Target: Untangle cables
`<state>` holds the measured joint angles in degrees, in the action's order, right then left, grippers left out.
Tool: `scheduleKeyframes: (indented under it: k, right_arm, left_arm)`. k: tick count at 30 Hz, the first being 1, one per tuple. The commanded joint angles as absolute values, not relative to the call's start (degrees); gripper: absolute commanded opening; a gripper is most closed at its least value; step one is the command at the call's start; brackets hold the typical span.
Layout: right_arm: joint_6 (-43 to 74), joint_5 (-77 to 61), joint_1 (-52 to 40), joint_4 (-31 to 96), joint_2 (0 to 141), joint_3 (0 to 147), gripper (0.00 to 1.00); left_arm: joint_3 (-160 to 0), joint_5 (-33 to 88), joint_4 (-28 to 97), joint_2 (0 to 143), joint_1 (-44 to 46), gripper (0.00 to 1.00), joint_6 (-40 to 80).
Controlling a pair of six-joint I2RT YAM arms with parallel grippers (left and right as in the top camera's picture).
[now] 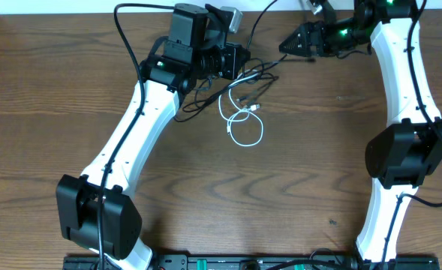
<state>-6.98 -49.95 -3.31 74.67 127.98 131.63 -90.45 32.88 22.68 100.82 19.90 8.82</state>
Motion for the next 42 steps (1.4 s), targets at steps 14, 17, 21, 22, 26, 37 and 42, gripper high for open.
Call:
scheduleKeyframes:
  k: [14, 17, 21, 22, 26, 37, 42]
  right_arm:
    - [13.7, -23.8, -11.0, 68.1, 129.2, 132.2, 0.75]
    - [15.5, -23.2, -10.8, 68.2, 130.6, 132.2, 0.72]
    - [16.9, -19.4, -10.7, 68.3, 132.8, 132.2, 0.7]
    - [17.4, -18.2, -10.5, 68.4, 133.4, 132.2, 0.69]
    - [18.0, -14.8, -9.3, 68.7, 135.1, 132.1, 0.69]
    - [18.2, -3.1, -4.4, 71.9, 135.2, 131.4, 0.61]
    - [13.3, -6.2, -2.4, 73.3, 135.2, 131.4, 0.59]
  left_arm:
    - [-92.7, 40.7, 20.4, 93.0, 19.4, 0.08, 12.1]
    - [-92.7, 40.7, 20.4, 91.2, 18.8, 0.08, 12.1]
    - [-92.7, 40.7, 20.4, 88.9, 17.3, 0.08, 12.2]
    - [-92.7, 40.7, 20.3, 88.3, 16.9, 0.07, 12.2]
    - [-92.7, 40.7, 18.5, 85.7, 12.2, 0.07, 13.2]
    - [-92.7, 41.6, 15.0, 81.3, 1.3, 0.07, 18.2]
    - [-92.6, 41.6, 15.6, 81.3, -0.3, 0.07, 18.1]
